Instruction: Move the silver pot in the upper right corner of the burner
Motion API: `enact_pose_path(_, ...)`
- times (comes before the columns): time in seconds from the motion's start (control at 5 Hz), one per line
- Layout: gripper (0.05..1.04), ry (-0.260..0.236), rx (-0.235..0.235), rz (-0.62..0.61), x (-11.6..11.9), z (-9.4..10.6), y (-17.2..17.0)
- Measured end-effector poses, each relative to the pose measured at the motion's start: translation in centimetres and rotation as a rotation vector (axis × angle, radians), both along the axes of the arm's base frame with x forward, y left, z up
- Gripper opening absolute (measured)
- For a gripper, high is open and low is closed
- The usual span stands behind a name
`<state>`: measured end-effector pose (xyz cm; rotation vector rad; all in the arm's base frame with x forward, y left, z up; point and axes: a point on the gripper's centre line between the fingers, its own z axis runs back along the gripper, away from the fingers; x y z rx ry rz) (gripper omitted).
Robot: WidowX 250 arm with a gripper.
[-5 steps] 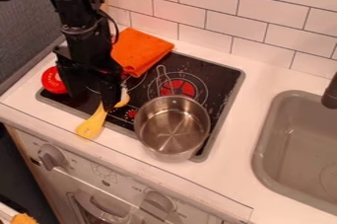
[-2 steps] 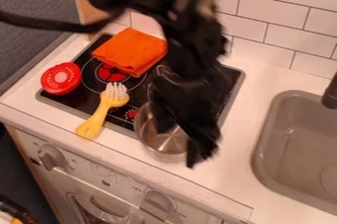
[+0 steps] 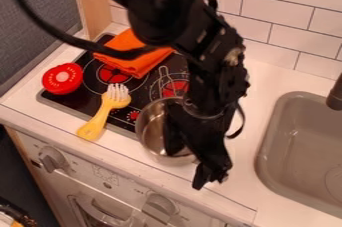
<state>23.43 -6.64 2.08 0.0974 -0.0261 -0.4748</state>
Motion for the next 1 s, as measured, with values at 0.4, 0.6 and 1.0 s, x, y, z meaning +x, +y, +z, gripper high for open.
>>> enact_pose_path(0.4,0.936,-0.009,0.014,0.012,1.42,-1.22,-0.35)
enact_pose_path(0.6,0.71,-0.011,-0.004,0.026,1.29,-1.37,-0.57)
enact_pose_path(1.0,0.216,-0.005,-0.013,0.006,1.02,-1.24,-1.03)
